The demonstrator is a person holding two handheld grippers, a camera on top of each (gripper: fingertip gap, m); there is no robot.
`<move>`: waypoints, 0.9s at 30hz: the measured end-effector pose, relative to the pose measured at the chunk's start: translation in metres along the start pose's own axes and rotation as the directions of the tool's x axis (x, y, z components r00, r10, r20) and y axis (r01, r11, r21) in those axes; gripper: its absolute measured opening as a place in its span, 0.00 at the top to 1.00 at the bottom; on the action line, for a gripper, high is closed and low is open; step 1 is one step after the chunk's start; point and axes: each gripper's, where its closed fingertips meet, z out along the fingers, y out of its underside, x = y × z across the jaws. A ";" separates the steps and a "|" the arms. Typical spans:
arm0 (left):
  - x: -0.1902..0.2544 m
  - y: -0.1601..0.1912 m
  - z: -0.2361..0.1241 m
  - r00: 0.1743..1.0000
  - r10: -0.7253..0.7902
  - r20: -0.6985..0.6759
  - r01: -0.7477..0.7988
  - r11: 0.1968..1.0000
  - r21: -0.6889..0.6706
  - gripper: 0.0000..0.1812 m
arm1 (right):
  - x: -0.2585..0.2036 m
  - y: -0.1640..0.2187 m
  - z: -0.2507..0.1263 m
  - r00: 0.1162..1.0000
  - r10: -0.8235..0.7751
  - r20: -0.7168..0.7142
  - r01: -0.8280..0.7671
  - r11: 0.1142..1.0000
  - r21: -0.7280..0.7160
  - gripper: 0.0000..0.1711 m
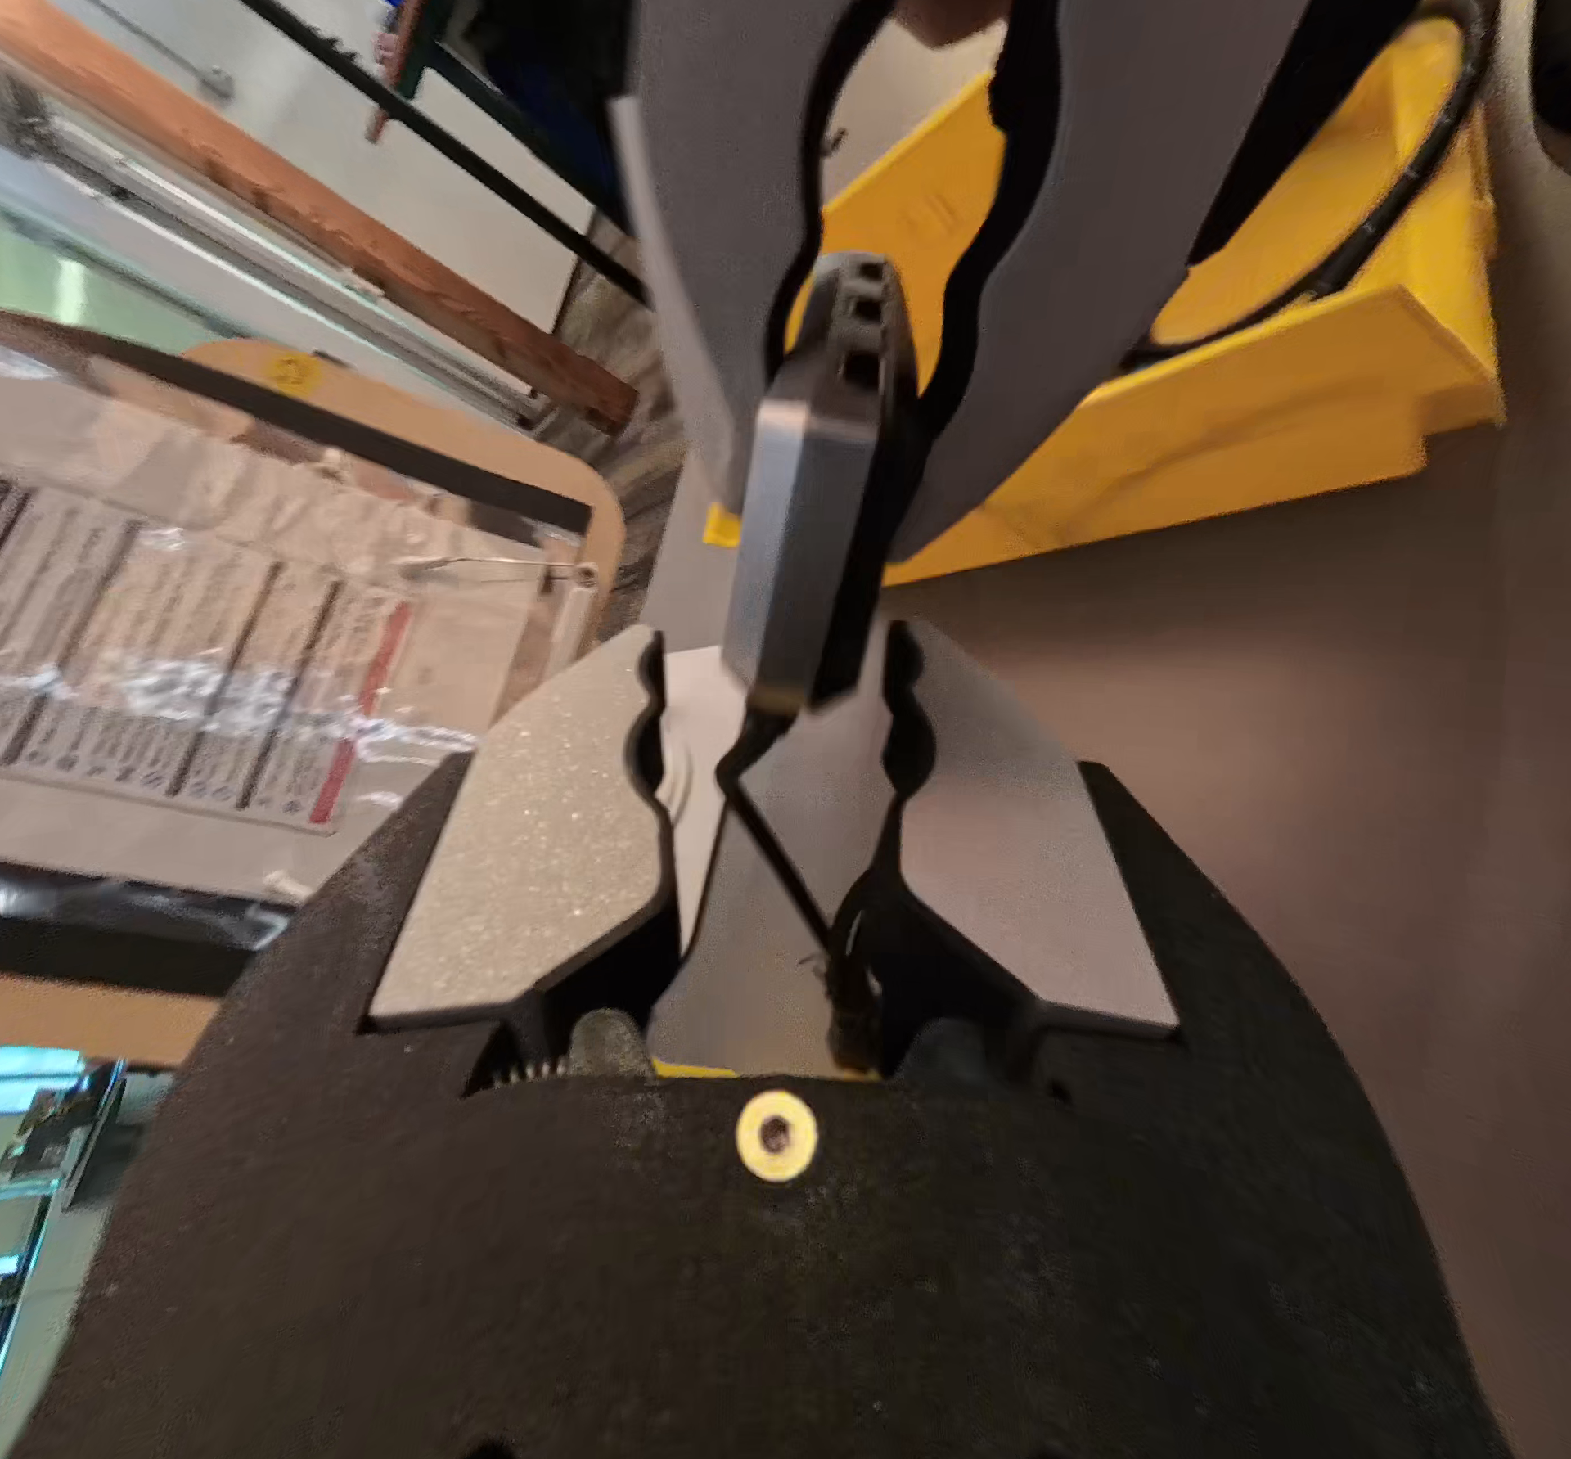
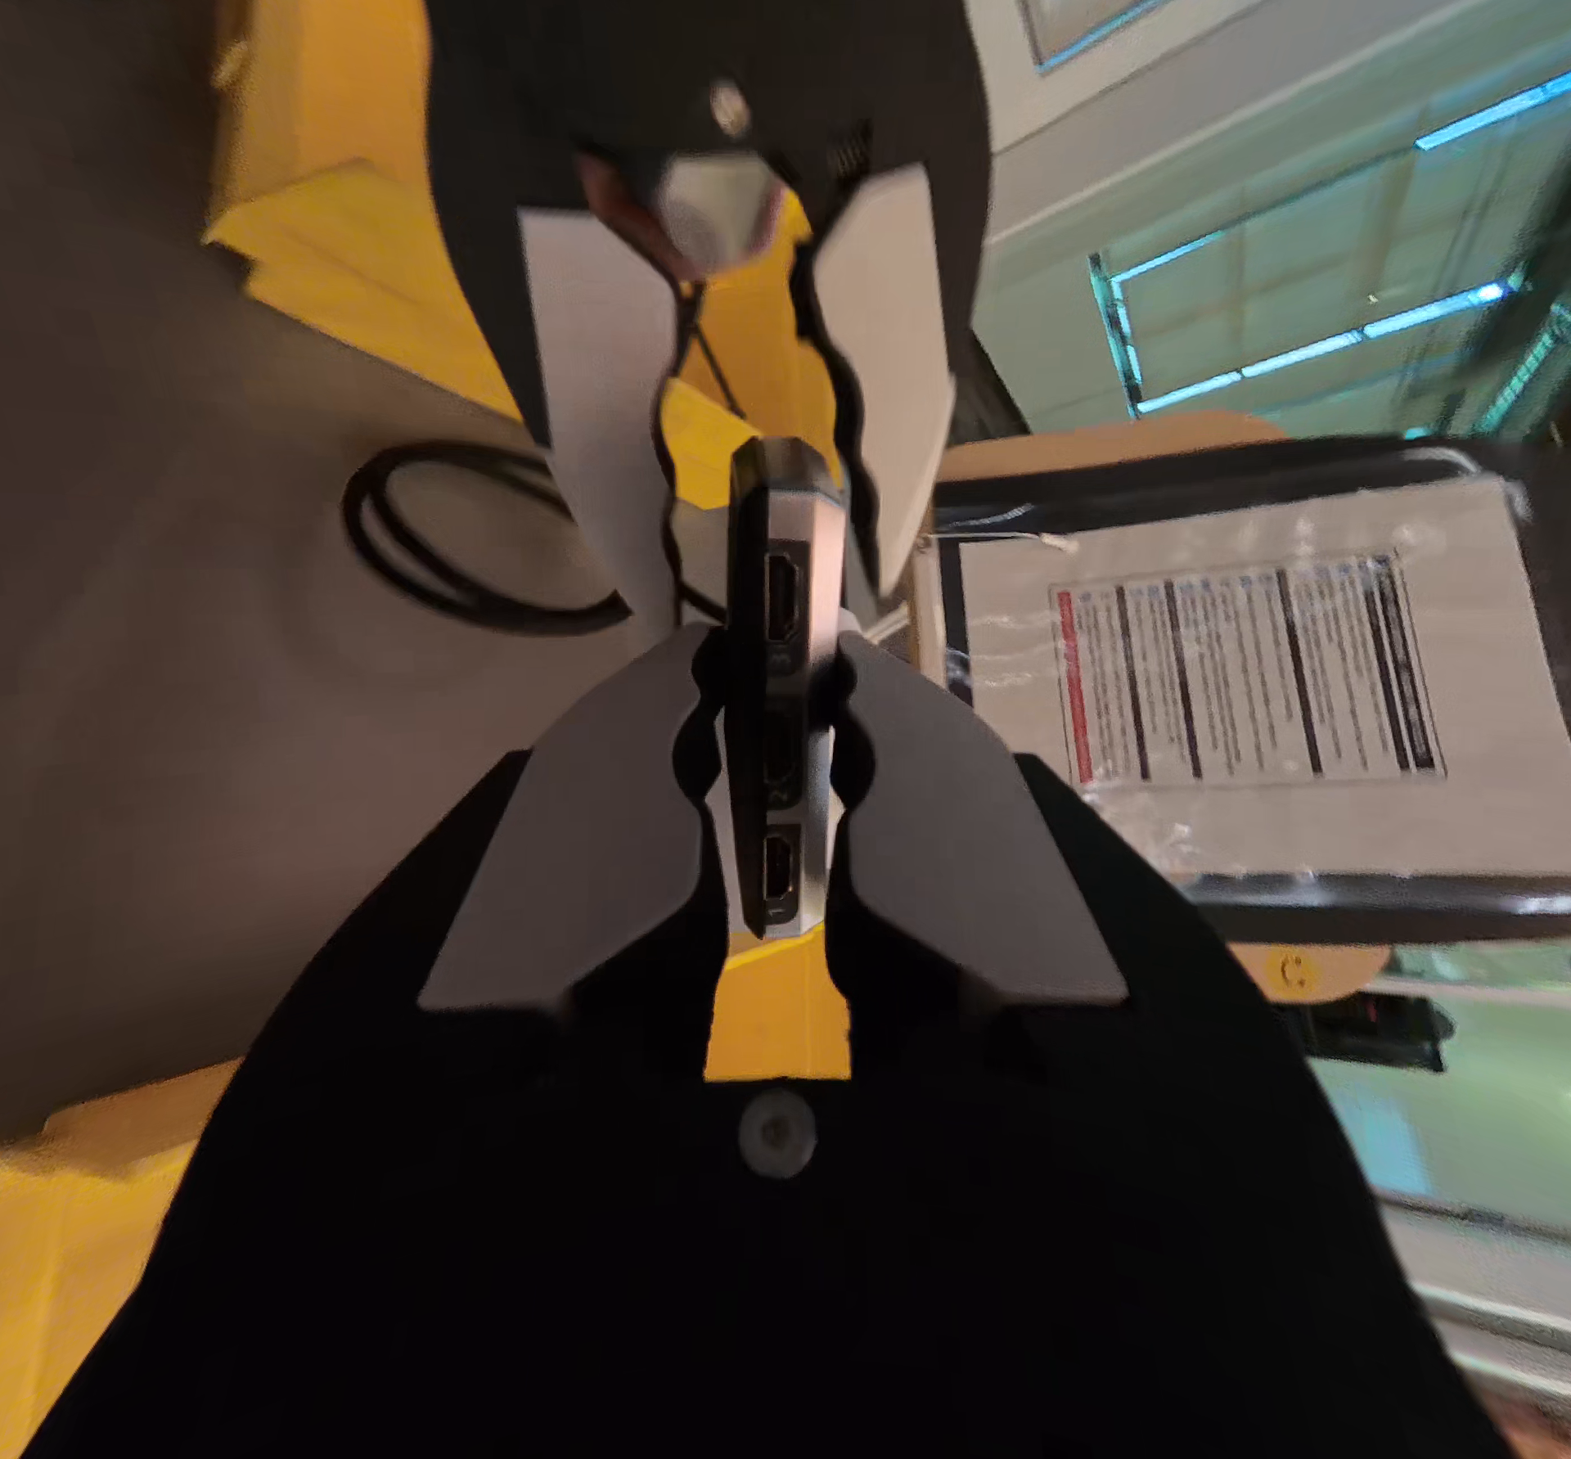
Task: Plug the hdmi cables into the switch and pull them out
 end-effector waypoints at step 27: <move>-0.069 0.005 -0.067 0.970 -0.005 0.244 0.013 0.999 -0.032 0.72 | 0.148 0.070 -0.173 0.665 0.212 -0.716 -0.275 0.961 0.029 0.87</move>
